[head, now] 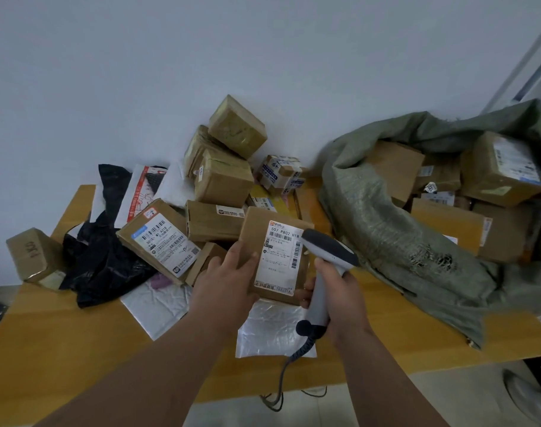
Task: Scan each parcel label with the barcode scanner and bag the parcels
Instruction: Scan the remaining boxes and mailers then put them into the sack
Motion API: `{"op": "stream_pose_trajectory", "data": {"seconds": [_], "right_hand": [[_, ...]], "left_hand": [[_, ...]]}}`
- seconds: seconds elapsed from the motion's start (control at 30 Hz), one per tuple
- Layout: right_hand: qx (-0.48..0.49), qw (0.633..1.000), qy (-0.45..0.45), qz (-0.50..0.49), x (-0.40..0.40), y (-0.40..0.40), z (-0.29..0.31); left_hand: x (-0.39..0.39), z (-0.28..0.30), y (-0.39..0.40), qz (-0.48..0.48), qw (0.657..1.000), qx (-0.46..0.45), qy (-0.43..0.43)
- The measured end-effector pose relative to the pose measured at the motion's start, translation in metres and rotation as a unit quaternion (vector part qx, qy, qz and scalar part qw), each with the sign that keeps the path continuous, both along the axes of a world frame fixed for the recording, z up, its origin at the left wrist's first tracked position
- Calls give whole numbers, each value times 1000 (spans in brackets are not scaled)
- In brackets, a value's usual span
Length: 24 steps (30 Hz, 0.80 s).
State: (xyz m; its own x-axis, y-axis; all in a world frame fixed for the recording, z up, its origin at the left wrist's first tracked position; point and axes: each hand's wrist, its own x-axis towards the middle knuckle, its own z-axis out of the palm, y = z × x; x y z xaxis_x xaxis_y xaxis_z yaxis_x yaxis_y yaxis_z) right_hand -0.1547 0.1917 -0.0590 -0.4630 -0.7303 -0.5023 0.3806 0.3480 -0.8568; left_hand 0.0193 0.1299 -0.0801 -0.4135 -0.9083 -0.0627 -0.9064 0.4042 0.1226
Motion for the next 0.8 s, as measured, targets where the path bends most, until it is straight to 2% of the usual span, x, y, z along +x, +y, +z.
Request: {"op": "stream_pose_trajectory", "data": {"seconds": [0.8], "right_hand": [[18, 995, 36, 86, -9, 16, 16]], "left_hand": [[-8, 0, 8, 39, 999, -14, -29]]}}
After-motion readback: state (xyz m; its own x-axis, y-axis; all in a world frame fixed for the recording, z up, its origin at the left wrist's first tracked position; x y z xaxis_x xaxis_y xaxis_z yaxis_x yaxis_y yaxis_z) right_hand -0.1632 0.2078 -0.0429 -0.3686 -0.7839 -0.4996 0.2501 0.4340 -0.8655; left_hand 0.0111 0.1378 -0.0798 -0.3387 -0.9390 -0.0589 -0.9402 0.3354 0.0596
